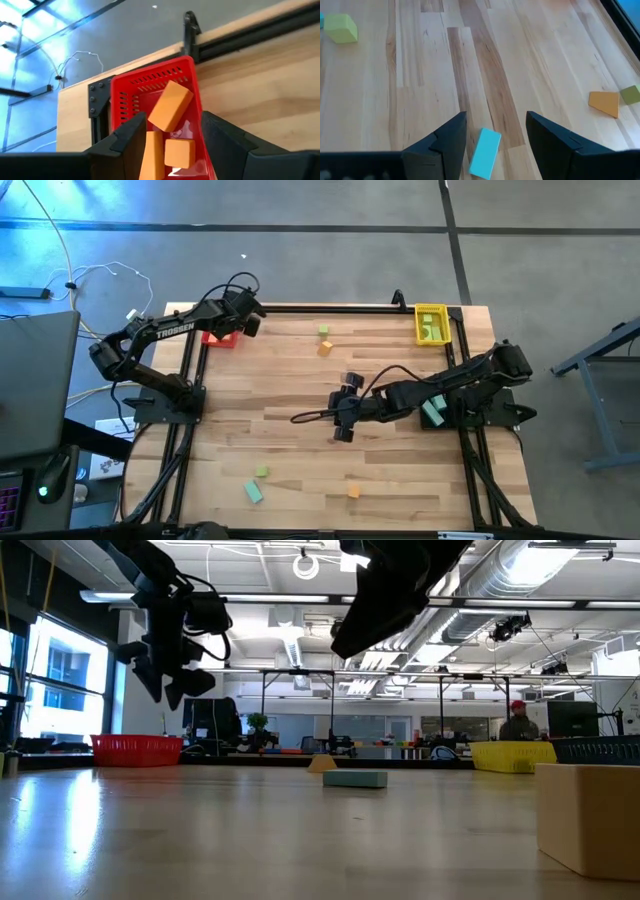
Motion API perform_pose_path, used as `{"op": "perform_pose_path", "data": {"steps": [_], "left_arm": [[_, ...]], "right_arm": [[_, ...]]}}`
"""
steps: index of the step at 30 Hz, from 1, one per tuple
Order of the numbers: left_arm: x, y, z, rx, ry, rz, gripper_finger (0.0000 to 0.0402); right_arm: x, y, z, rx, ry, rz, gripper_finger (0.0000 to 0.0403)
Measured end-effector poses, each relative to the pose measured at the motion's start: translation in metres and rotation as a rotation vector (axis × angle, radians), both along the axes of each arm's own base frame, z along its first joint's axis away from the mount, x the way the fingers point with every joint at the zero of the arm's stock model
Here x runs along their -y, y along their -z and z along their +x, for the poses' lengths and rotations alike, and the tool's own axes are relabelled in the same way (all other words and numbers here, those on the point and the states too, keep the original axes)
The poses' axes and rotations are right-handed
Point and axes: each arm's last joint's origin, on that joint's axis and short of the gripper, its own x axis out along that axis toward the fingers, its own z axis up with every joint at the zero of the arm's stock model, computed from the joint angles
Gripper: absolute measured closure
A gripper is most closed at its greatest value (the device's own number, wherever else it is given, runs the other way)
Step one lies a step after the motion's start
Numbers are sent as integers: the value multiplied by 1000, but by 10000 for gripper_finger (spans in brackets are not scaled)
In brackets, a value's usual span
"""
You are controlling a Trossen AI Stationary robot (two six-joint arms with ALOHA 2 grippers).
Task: Sort & place blocks by color
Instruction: Put the blue block into the black bin
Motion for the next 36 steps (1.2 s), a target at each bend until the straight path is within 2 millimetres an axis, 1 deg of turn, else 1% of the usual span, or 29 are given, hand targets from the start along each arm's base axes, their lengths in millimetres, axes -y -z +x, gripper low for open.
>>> {"op": "perform_pose_path", "data": {"steps": [4, 11, 14, 19, 27, 36], "left_arm": [[0, 1, 1, -4, 45, -33, 227], [1, 1, 1, -5, 58, -40, 227], [3, 1, 5, -12, 98, -56, 227], [11, 2, 15, 25, 173, -95, 227], [33, 3, 37, 80, 338, -172, 227], [75, 6, 66, 172, 564, -321, 227]], "right_arm": [[0, 0, 0, 6, 18, 18, 213], [0, 0, 0, 21, 57, 57, 213], [-1, 0, 0, 25, 69, 71, 213], [-1, 0, 0, 26, 72, 74, 213], [-3, 0, -1, 22, 61, 86, 213], [-9, 0, -2, 28, 67, 124, 213]]}}
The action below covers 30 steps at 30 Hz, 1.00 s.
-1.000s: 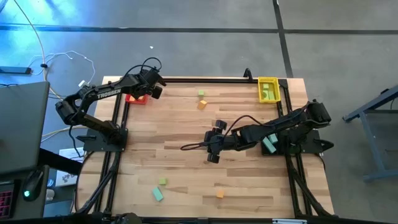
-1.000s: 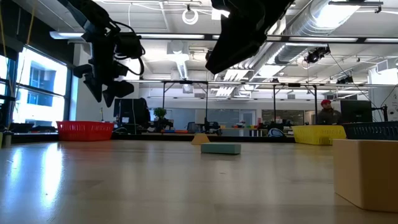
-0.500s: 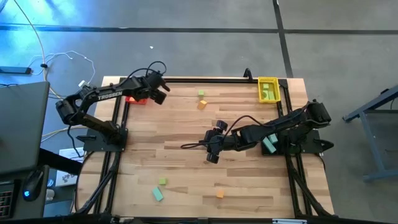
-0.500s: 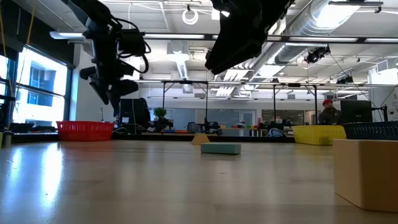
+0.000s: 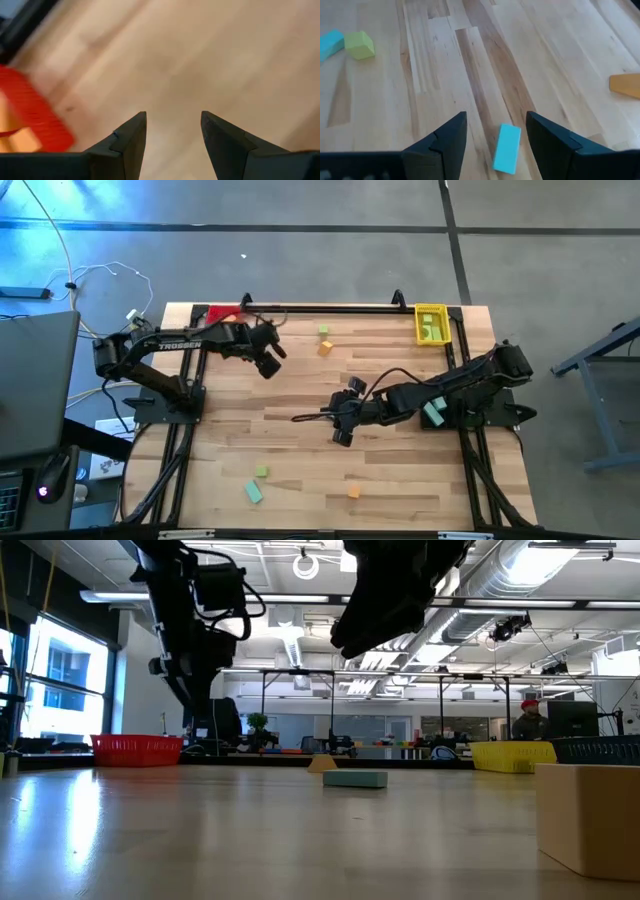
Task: Sort & place blocks by color
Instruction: Put the blue block into the black bin
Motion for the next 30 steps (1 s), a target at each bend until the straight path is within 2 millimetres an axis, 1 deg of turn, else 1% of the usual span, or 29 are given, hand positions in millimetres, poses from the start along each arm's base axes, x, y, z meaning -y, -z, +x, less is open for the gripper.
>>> {"op": "perform_pose_path", "data": {"steps": [5, 8, 11, 14, 17, 23, 30], "left_arm": [[29, 0, 14, 17, 121, -30, 227], [48, 1, 20, 8, 176, -44, 227], [67, 3, 23, 7, 211, -58, 227], [86, 9, 23, -4, 247, -74, 227], [103, 14, 22, -3, 263, -118, 227], [129, 17, 21, 12, 277, -167, 227], [150, 17, 21, 36, 296, -181, 227]], "right_arm": [[-2, 0, -1, 6, 15, 18, 213], [-2, 0, -1, 12, 36, 37, 213], [-2, 0, -1, 15, 46, 47, 213], [-2, 2, 0, 15, 66, 66, 213], [-3, 7, 2, 3, 68, 70, 213], [-4, 20, 7, -29, 69, 67, 213], [-4, 34, 12, -51, 97, 23, 213]]}}
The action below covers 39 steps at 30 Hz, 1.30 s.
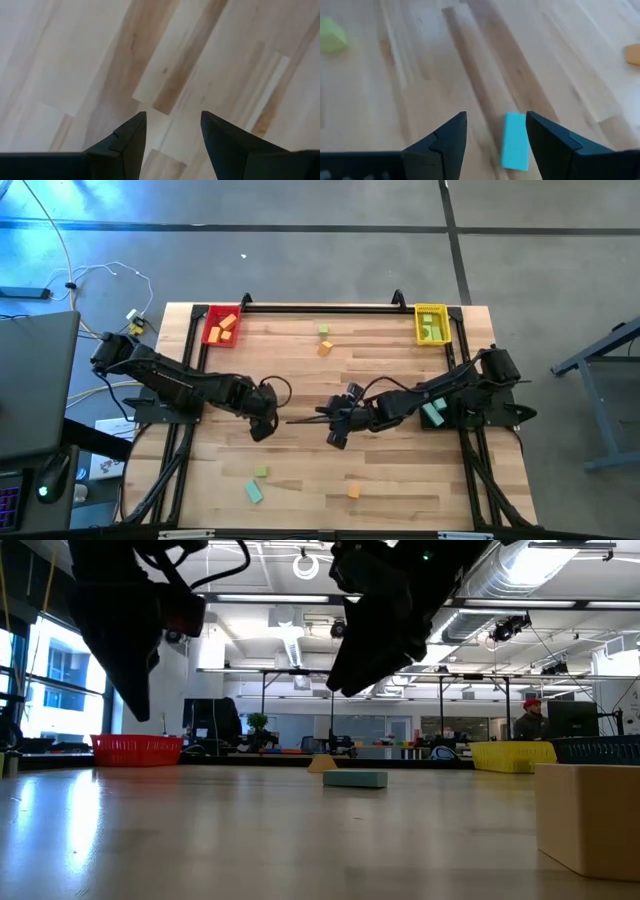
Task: Sort & place blocks by color
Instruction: Put the blue block into the black bin
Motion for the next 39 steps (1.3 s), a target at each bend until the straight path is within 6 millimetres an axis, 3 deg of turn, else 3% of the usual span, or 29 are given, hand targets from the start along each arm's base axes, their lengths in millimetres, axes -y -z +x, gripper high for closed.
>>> {"op": "perform_pose_path", "data": {"steps": [11, 26, 39], "left_arm": [[20, -1, 2, 59, 45, -10, 227], [30, -3, 5, 107, 85, -20, 227], [30, -3, 5, 106, 110, -13, 227]], "right_arm": [[6, 8, 4, -2, 71, -83, 213], [8, 57, 13, -121, 108, -124, 213], [15, 79, 16, -168, 157, -100, 213]]}}
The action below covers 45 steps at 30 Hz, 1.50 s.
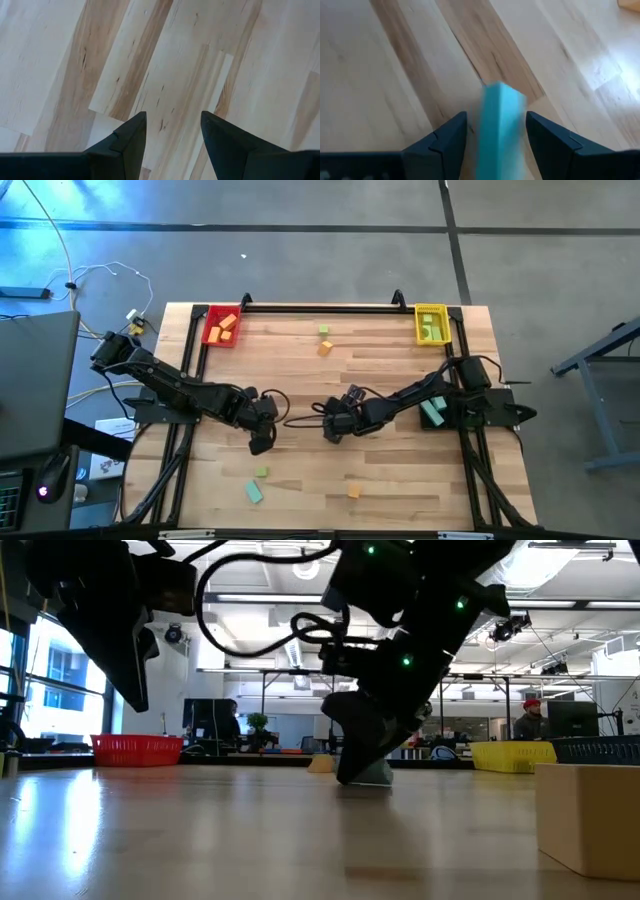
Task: Sort & place blocks by color
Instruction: Put the blue block into the black bin
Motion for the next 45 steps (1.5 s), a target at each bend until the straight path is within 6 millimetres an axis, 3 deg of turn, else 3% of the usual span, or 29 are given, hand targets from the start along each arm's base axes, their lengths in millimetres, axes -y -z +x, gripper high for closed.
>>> {"op": "perform_pose_path", "data": {"steps": [9, 17, 25, 31, 45], "left_arm": [[0, 0, 0, -2, 31, 12, 227], [0, 0, 0, 0, 32, 12, 227], [0, 0, 0, 0, 31, 11, 227], [0, 0, 0, 3, 31, 11, 227], [0, -1, 2, 19, 31, 9, 227]], "right_arm": [[8, 0, 2, -7, 5, 63, 216], [17, -1, 4, -22, 8, 162, 306], [13, -2, 0, -43, 3, 157, 308], [3, -15, -15, -82, 40, 102, 308], [-6, -45, -69, -207, 324, -132, 308]]}}
